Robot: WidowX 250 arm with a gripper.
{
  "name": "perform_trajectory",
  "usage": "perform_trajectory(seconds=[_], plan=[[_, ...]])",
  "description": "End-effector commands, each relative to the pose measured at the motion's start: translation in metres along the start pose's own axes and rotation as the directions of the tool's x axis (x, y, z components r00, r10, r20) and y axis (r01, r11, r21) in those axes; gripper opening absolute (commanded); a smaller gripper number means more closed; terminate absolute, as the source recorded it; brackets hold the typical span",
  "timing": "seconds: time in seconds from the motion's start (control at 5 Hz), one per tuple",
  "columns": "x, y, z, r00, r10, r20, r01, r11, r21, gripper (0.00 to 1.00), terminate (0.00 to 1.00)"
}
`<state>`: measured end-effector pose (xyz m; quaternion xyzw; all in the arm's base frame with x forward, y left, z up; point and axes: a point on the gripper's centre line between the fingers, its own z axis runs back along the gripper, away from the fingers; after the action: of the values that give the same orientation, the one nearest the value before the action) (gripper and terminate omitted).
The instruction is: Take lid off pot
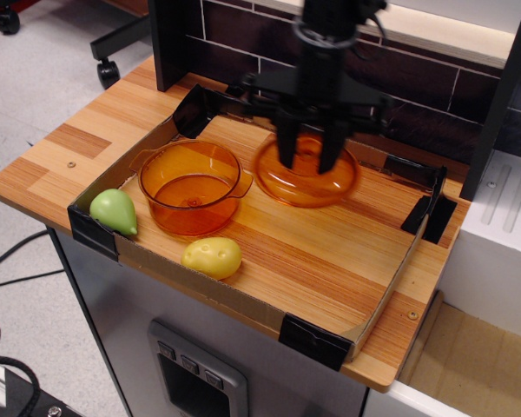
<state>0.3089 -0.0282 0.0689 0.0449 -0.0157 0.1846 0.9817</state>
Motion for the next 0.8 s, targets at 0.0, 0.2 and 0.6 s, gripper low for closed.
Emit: perform_trajectory(seconds=[0.0,0.2,0.6], plan=[[0.011,-0.029,-0.01,0.999,0.008,0.045,-0.008,1.0,-0.002,0.0,0.0],[0.01,-0.04,-0.023,0.997,-0.014,0.071,0.015,1.0,-0.008,0.0,0.0],[0.035,-0.052,-0.013,1.0,0.002,0.029,-0.001,0.999,-0.034,1.0,0.0]])
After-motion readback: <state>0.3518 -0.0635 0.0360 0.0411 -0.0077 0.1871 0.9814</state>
